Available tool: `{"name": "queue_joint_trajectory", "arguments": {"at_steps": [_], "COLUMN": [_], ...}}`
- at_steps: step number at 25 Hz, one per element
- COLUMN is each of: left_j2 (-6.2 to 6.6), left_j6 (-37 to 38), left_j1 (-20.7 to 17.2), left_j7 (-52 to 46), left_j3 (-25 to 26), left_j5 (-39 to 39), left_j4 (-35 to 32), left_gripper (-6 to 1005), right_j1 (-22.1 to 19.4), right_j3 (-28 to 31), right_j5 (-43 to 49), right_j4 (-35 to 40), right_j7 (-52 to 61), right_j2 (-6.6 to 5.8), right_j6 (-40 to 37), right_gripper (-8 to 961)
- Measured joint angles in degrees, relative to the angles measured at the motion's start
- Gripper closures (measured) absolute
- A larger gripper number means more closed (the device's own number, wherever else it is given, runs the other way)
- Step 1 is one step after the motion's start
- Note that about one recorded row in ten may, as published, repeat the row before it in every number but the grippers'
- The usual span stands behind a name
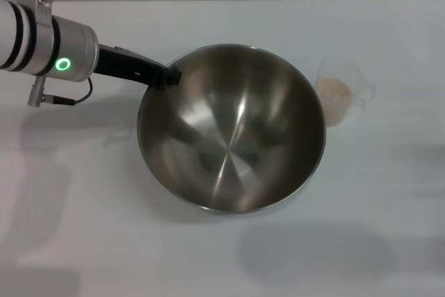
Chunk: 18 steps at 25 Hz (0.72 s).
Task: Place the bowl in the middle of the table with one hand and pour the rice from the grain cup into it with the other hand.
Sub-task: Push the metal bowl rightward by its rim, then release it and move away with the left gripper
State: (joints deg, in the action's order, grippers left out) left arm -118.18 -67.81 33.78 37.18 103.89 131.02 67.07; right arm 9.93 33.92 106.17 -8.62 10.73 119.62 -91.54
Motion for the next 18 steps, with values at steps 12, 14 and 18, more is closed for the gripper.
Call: {"name": "queue_joint_trajectory", "arguments": {"at_steps": [12, 14, 18], "left_j2": [0.06, 0.06, 0.0], "left_j6": [3.1, 3.1, 3.2], "left_j1": [0.3, 0.3, 0.2], "left_j7": [0.1, 0.1, 0.2], "left_j3": [-0.1, -0.2, -0.4], "left_j5": [0.1, 0.1, 0.1], "left_j4": [-2.9, -3.0, -3.1], "left_gripper": [960, 959, 955], "right_j1": [0.1, 0.1, 0.1], "right_j3": [-0.1, -0.1, -0.1], "right_j5": [0.0, 0.0, 0.0], "right_j4": [0.0, 0.0, 0.1], "right_j7": [0.0, 0.0, 0.0], "right_j2": [-0.06, -0.07, -0.16], "right_j6": [0.0, 0.1, 0.0], "right_gripper": [117, 117, 116]}}
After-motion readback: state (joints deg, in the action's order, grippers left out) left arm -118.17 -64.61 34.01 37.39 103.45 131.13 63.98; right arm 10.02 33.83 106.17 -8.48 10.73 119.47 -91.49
